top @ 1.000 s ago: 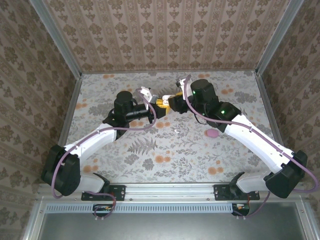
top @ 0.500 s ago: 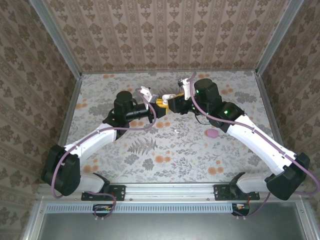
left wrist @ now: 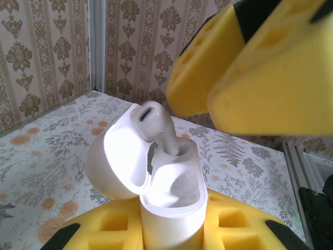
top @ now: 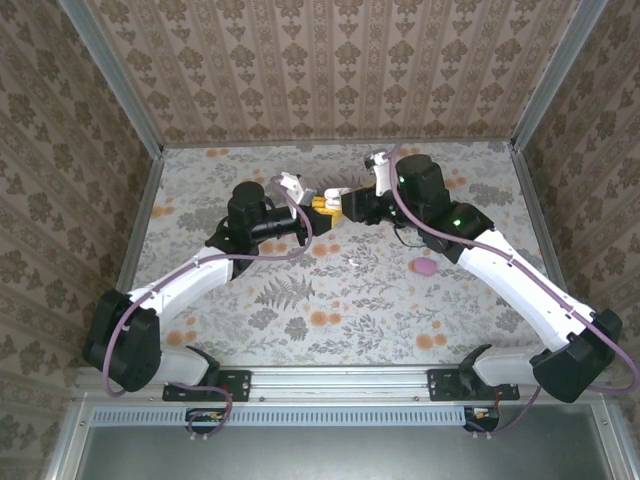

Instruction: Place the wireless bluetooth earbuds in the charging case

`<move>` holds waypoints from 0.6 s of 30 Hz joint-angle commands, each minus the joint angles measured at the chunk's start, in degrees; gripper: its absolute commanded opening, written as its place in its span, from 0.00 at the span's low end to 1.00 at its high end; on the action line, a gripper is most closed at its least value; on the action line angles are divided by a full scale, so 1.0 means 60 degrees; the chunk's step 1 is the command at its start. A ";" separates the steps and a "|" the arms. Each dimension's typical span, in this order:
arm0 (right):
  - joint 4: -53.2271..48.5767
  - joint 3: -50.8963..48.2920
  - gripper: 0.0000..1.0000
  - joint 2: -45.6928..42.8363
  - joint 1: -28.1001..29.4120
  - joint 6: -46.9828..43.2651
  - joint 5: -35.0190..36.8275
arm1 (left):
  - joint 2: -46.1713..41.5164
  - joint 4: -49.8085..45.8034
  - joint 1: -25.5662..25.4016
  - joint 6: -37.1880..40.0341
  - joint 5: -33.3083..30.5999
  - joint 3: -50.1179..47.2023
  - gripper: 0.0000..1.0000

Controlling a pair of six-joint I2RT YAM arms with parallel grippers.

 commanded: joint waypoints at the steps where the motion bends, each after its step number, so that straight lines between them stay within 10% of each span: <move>1: 0.0377 -0.0091 0.42 -0.0282 -0.0291 0.0702 -0.1016 | -0.0287 0.0361 -0.0017 -0.0063 0.0057 0.0302 0.23; 18: 0.0250 0.0069 0.41 -0.0091 -0.0531 0.0791 -0.0863 | -0.0307 0.0395 -0.0032 -0.0009 0.0194 0.0273 0.23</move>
